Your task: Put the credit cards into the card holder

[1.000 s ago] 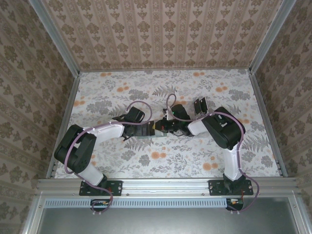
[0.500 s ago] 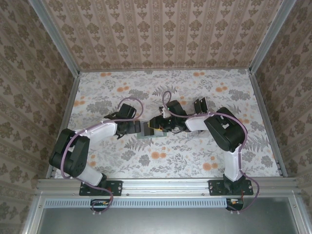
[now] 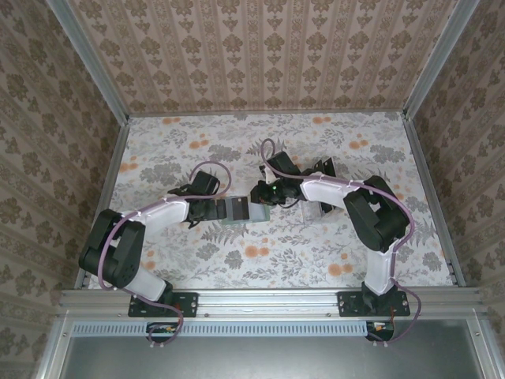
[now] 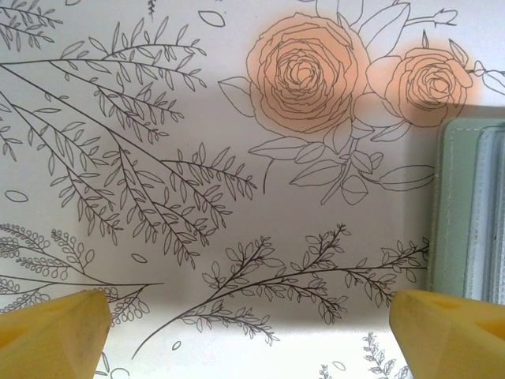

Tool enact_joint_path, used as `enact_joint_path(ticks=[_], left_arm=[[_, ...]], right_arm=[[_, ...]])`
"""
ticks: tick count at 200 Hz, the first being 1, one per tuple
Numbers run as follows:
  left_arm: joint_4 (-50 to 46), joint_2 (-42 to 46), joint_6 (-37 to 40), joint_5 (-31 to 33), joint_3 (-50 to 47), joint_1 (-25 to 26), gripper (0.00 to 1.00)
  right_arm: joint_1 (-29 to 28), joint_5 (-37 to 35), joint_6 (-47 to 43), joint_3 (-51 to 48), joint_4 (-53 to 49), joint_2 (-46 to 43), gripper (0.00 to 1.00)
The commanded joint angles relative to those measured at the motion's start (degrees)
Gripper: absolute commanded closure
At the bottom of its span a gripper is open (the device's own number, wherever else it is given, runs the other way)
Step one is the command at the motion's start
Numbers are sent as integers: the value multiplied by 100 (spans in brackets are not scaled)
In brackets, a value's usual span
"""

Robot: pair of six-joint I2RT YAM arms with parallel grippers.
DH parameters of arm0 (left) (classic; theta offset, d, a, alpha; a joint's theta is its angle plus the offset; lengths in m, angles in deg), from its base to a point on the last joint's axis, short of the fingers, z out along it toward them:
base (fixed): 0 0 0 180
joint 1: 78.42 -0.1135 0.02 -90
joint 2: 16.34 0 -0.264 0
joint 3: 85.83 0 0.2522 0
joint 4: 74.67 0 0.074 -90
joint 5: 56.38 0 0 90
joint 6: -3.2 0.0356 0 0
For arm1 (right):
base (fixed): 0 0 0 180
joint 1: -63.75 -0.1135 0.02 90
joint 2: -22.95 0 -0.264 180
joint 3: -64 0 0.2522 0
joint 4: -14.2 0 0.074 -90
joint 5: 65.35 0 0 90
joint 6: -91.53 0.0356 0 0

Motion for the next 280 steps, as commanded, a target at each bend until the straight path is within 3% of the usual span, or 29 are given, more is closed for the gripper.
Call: enact_joint_path(ticks=[1, 53, 222, 280], left_arm=[[-80, -72, -54, 130, -53, -54, 0], [-45, -220, -51, 147, -57, -71, 0], [300, -615, -127, -93, -167, -1, 0], [164, -442, -202, 107, -193, 8, 0]], right_arm=[[-83, -445, -144, 237, -726, 194, 90], [-205, -502, -122, 577, -826, 554, 99], [-545, -235, 119, 1224, -815, 1147, 100], [-588, -114, 283, 1217, -643, 1035, 99]])
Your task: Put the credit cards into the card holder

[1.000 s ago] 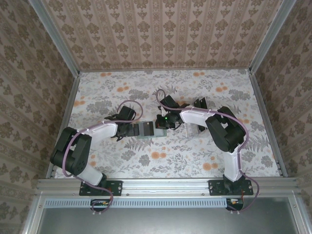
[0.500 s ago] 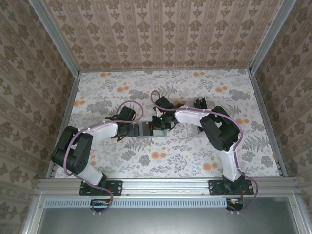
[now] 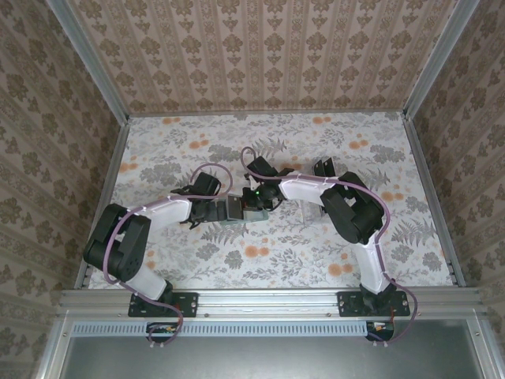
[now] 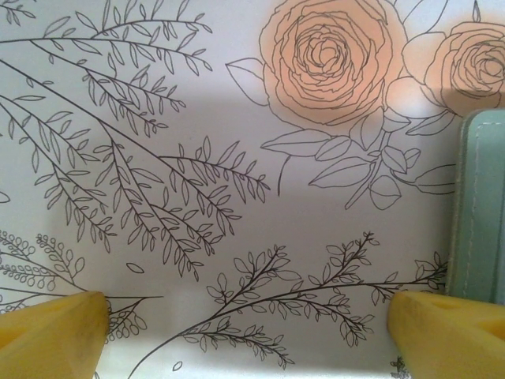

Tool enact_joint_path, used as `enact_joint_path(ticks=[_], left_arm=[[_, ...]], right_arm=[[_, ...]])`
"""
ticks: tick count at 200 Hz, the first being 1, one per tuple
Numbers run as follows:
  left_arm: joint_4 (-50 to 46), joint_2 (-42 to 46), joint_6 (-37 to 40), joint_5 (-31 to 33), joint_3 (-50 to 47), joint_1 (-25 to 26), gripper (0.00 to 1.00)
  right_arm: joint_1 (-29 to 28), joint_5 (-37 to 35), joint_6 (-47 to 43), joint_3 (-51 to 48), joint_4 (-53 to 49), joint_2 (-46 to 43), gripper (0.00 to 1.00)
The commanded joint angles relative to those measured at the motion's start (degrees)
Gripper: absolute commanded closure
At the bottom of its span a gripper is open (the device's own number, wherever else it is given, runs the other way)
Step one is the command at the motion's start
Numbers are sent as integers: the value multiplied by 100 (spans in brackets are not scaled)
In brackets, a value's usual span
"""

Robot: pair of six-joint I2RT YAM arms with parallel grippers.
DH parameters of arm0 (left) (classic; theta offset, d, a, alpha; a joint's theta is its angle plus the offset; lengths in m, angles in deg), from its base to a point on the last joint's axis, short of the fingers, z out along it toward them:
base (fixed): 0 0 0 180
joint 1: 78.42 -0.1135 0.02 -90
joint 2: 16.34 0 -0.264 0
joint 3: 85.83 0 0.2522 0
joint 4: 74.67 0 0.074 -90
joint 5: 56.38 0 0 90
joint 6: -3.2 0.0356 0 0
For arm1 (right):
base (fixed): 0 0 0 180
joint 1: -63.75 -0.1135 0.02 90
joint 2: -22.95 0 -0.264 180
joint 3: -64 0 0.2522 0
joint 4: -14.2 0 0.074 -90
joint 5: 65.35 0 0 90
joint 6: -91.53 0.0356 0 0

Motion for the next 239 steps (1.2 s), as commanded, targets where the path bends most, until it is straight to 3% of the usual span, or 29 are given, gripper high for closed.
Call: enact_joint_path(ticks=[1, 54, 104, 239], left_arm=[[29, -123, -182, 59, -160, 23, 0], [-268, 246, -244, 503, -139, -1, 0], [-464, 536, -253, 740, -161, -111, 0], [-140, -53, -153, 382, -68, -163, 0]], right_arm=[[-55, 242, 171, 127, 80, -17, 99], [-55, 473, 237, 259, 178, 113, 99], [28, 387, 148, 86, 230, -303, 96], [112, 210, -12, 125, 33, 28, 100]])
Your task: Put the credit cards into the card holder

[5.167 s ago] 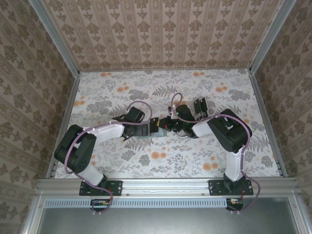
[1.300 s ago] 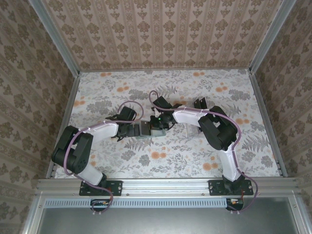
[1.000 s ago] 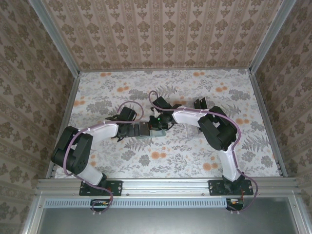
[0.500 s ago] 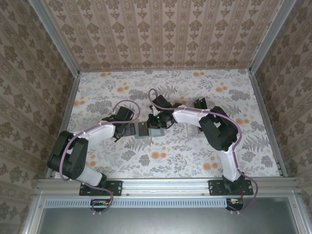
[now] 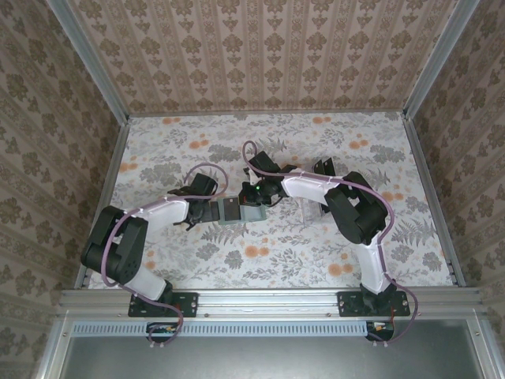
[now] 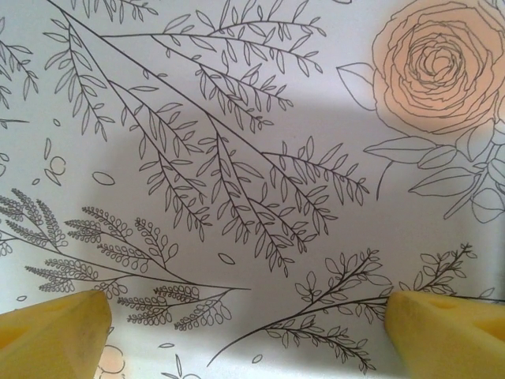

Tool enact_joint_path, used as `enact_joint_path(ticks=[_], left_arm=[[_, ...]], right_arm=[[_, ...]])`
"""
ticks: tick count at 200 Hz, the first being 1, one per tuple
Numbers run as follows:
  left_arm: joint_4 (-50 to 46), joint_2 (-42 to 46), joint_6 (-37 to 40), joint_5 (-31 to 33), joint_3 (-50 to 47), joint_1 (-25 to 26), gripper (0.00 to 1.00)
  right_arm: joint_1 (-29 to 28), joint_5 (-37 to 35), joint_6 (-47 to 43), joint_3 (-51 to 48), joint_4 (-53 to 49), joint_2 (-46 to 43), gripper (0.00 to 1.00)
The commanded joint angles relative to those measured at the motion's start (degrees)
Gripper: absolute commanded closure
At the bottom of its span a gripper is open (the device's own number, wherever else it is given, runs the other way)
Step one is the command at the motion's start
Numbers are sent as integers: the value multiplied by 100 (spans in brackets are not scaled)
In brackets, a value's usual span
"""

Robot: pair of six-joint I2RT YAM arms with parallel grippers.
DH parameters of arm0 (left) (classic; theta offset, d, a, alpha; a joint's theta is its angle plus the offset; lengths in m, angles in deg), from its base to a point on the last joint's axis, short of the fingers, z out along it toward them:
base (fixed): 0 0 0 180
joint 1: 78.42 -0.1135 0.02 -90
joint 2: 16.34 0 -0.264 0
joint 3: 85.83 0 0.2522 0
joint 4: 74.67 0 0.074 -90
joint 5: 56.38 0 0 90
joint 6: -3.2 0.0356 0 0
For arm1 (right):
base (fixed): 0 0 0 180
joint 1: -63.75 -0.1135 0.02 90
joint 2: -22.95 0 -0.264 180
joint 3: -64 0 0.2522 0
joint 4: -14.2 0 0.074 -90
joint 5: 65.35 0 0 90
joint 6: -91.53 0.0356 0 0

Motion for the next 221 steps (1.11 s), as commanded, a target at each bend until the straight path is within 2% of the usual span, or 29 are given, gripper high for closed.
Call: enact_joint_path(ticks=[1, 149, 172, 221], left_arm=[[90, -186, -4, -119, 6, -36, 0], [306, -336, -14, -307, -55, 9, 0], [213, -244, 3, -307, -12, 5, 0], [-70, 424, 106, -379, 161, -48, 0]], right_arm=[[1, -48, -88, 57, -121, 159, 100], [-227, 57, -106, 562, -360, 496, 100], [-206, -2, -132, 498, -406, 285, 100], [-53, -379, -284, -113, -482, -562, 93]])
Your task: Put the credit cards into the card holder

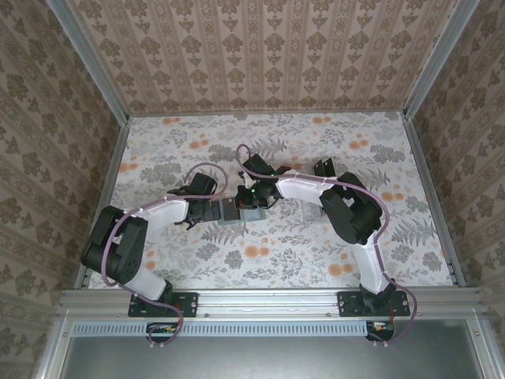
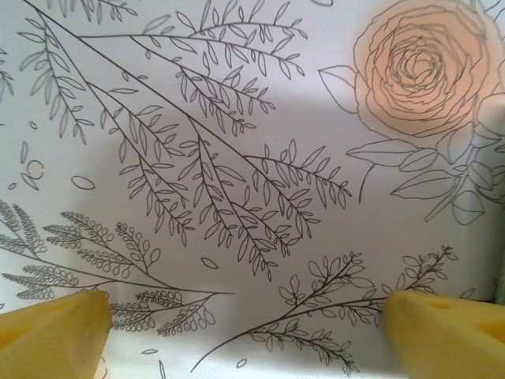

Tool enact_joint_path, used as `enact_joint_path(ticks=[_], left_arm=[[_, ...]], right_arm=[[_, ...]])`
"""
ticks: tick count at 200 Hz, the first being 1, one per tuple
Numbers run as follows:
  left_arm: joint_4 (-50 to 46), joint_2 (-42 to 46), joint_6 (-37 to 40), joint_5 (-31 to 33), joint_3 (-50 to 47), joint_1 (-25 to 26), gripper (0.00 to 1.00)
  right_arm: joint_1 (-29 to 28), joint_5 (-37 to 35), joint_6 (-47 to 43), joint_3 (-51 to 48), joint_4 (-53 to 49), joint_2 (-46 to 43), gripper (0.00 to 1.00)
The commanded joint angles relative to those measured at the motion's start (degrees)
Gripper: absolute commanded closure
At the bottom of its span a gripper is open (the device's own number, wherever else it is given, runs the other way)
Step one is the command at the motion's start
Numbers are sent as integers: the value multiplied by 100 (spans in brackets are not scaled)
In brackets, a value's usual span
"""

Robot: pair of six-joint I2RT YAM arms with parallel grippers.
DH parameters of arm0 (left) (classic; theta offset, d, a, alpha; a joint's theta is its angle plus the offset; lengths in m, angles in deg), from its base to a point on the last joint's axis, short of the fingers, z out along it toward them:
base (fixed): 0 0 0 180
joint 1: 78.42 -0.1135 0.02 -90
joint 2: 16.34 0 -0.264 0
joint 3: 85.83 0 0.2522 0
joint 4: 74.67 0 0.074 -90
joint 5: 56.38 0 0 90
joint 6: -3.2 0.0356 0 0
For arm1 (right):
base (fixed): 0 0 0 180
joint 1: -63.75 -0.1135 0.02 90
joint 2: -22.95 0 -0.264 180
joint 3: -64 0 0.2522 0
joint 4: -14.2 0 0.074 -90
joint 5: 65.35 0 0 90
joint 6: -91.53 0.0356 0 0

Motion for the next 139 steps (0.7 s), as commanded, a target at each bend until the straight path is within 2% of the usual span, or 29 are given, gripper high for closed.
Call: enact_joint_path(ticks=[1, 65, 74, 139], left_arm=[[-150, 365, 105, -183, 164, -35, 0], [482, 706, 275, -996, 44, -103, 0], [607, 704, 289, -1122, 2, -275, 0], [2134, 626, 307, -2493, -504, -453, 0]], right_arm=[[116, -317, -180, -273, -277, -649, 93], [306, -401, -293, -844, -78, -591, 94], [339, -431, -293, -898, -20, -524, 95], [547, -447, -197, -1377, 284, -390, 98]])
